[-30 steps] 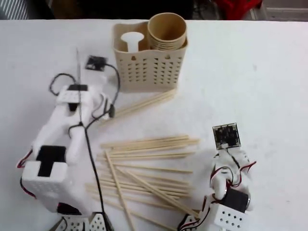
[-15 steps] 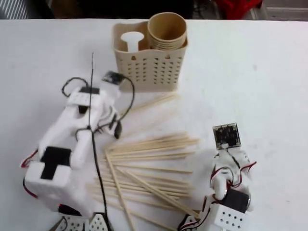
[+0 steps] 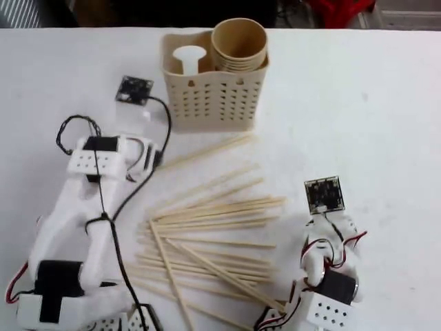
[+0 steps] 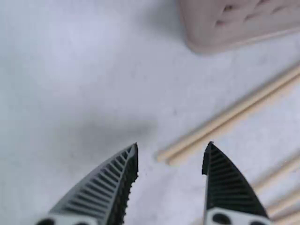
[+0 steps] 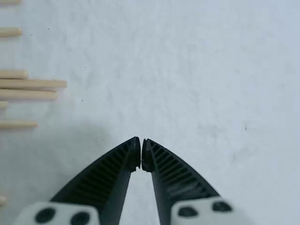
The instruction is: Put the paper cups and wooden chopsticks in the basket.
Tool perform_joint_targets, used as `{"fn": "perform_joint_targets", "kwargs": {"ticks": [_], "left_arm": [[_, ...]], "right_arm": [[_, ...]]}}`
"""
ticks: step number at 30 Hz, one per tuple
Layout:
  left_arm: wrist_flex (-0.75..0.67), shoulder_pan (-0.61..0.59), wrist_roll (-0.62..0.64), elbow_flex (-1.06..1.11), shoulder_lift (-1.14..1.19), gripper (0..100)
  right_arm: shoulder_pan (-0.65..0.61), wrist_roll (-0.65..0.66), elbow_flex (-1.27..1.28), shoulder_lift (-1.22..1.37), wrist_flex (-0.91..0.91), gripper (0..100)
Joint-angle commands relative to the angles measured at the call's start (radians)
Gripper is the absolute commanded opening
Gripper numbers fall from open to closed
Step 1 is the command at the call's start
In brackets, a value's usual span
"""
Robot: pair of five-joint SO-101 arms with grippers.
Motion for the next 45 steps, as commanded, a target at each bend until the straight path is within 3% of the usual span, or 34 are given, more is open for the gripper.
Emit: {"fn": "perform_joint_targets", "kwargs": {"ticks": [1,8,15,26,32,38,45], "left_arm": [[-0.077,-0.012,0.043,-0.018,0.068,23],[-0.078,-0.022,0.158,-0.146,0.303,23],[-0.075,-0.042,0.183,-0.157,0.318,23],[0.118,0.107,0.041,-0.155,0.323,19],[0.204,0.111,-0.029,-0.149,0.317,19],[0.196,0.148,-0.130,-0.029,0.255,19],[0.115,0.231,-0.130,0.043,0.051,18]], "right_arm": [[0.007,0.005,0.006,-0.010,0.007,2.5],[0.007,0.005,0.006,-0.010,0.007,2.5],[0.007,0.005,0.006,-0.010,0.007,2.5],[0.007,0.005,0.006,-0.010,0.007,2.5],[0.007,0.005,0.006,-0.010,0.007,2.5],[0.007,0.005,0.006,-0.010,0.007,2.5],[0.007,0.005,0.006,-0.010,0.007,2.5]]}}
